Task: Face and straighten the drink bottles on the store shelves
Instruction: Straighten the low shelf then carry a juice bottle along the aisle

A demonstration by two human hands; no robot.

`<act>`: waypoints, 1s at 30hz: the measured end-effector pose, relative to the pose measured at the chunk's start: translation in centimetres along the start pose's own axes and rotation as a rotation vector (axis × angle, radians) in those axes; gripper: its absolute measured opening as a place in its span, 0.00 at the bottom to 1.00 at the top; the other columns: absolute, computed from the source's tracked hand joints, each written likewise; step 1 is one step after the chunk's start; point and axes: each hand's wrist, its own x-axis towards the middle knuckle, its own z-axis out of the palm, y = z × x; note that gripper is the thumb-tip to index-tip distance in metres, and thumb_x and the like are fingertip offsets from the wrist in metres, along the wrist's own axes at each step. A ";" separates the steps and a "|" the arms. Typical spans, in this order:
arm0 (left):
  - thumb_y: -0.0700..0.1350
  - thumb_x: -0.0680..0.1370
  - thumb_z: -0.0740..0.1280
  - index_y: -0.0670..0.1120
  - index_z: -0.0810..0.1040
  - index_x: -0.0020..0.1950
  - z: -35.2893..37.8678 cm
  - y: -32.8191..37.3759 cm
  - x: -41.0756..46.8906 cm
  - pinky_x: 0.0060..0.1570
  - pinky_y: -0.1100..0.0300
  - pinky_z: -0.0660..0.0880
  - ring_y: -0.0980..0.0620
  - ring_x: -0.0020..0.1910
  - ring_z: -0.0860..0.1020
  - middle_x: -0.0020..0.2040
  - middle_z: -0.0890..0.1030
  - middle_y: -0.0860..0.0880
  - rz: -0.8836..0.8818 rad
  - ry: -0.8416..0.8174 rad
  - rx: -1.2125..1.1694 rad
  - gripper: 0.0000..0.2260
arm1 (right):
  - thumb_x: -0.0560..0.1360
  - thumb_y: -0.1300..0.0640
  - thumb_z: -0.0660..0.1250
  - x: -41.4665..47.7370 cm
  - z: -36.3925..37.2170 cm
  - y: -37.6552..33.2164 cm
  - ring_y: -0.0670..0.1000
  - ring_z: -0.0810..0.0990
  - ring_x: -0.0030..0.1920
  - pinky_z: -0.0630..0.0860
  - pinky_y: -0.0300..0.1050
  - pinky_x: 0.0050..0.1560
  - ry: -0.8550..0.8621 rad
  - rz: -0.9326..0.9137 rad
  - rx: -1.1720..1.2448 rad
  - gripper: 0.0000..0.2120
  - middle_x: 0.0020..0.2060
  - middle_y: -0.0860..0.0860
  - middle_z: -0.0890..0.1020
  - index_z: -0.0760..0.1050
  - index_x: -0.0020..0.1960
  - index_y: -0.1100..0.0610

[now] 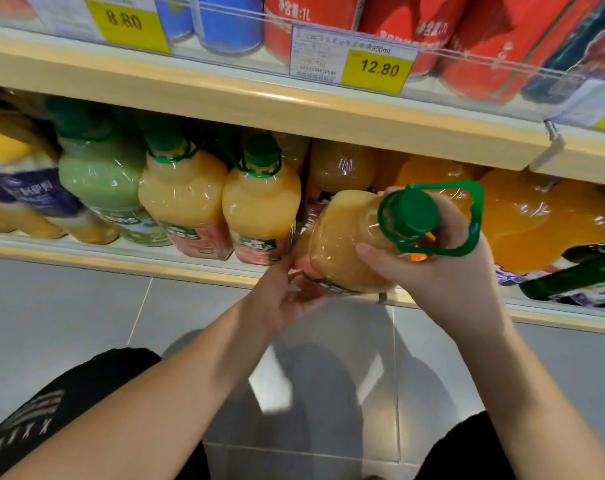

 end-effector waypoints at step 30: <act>0.48 0.80 0.67 0.42 0.78 0.60 1.6 1.2 2.3 0.36 0.43 0.83 0.38 0.50 0.81 0.53 0.81 0.37 0.043 0.071 -0.056 0.13 | 0.66 0.54 0.82 3.4 4.4 2.6 0.38 0.79 0.53 0.74 0.28 0.50 -0.070 -0.037 -0.020 0.27 0.50 0.35 0.79 0.72 0.58 0.43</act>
